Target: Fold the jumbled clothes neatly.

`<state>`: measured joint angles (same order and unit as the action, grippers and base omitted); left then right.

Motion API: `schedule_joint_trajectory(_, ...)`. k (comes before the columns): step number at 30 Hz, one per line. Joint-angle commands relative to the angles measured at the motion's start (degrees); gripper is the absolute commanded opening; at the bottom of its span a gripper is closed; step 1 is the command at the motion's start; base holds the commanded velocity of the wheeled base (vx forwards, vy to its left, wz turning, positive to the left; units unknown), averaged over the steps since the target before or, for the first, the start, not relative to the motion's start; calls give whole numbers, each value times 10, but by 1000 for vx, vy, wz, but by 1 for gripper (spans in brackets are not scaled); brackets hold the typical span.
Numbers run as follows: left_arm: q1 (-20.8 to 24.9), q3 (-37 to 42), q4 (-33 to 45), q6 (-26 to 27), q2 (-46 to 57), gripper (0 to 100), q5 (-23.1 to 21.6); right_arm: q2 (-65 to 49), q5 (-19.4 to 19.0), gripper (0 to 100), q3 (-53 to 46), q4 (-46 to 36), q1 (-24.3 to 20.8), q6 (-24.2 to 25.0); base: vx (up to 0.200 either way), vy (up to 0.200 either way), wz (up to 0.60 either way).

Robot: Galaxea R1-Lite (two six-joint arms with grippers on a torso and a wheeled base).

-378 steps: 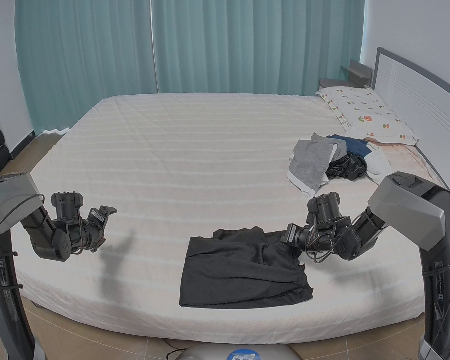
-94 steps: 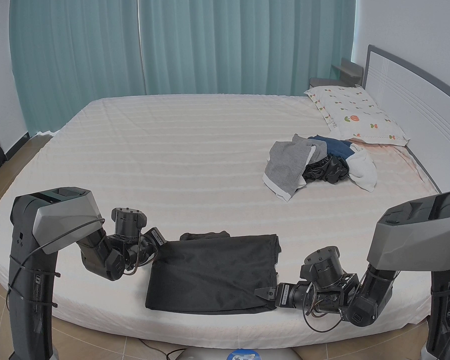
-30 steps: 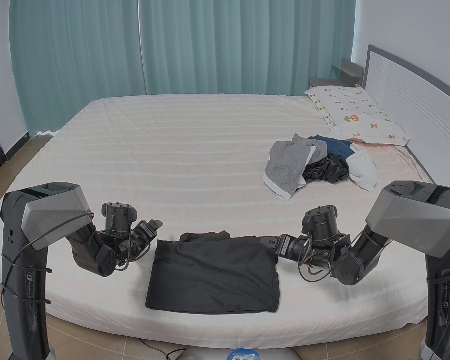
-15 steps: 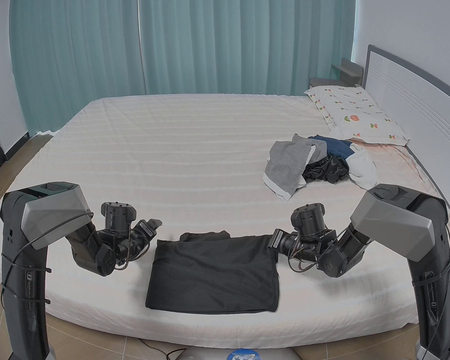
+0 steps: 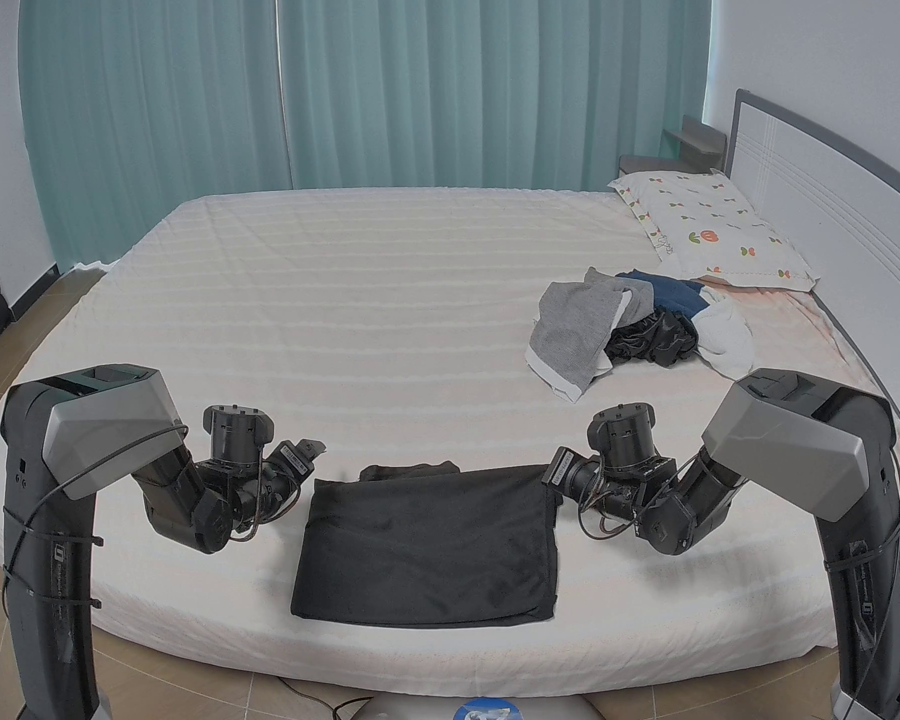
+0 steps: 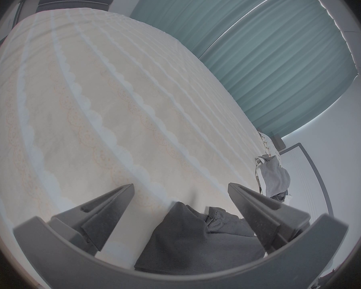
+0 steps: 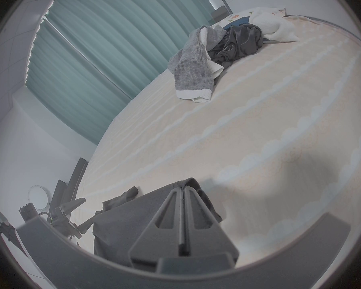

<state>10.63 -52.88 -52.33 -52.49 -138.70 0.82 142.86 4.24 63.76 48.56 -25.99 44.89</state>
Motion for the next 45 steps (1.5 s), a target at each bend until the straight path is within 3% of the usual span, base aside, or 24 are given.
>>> schedule_joint_trajectory(1,0,1,0,0,0,100,1,0,2,0,-1,0,0,0,0,0,0)
schedule_joint_trajectory(14,-1,0,6,-1,3,100,-1,22,23,0,-3,13,3,5,0,0,0)
schedule_joint_trajectory(15,0,1,6,-1,3,100,-1,23,25,100,-4,16,3,5,0,0,0)
schedule_joint_trajectory(20,-1,5,5,-1,5,100,-4,9,24,100,-32,50,6,0,0,0,0)
schedule_joint_trajectory(21,-1,9,6,-1,7,100,-9,-22,16,100,-73,73,12,-2,0,0,0)
schedule_joint_trajectory(23,-1,16,6,-1,14,100,-17,-54,-6,100,-124,87,21,-3,0,0,0)
schedule_joint_trajectory(25,-1,45,-1,3,37,100,-47,-82,-75,100,-197,109,44,-6,0,0,0)
schedule_joint_trajectory(27,-1,59,-1,5,49,100,-68,-84,-98,100,-220,123,60,-6,0,0,0)
schedule_joint_trajectory(30,-5,118,-1,56,82,100,-154,-65,-102,100,-245,189,102,-1,0,0,0)
schedule_joint_trajectory(31,-6,124,-1,65,84,100,-161,-62,-102,100,-245,190,104,0,0,0,0)
schedule_joint_trajectory(34,-12,180,-12,152,96,100,-223,-39,-104,100,-246,204,112,24,0,0,0)
schedule_joint_trajectory(39,-12,205,-30,182,92,100,-230,-38,-111,100,-240,205,115,85,0,0,0)
schedule_joint_trajectory(45,-11,197,-30,184,90,100,-229,-28,-109,100,-249,245,114,87,0,0,0)
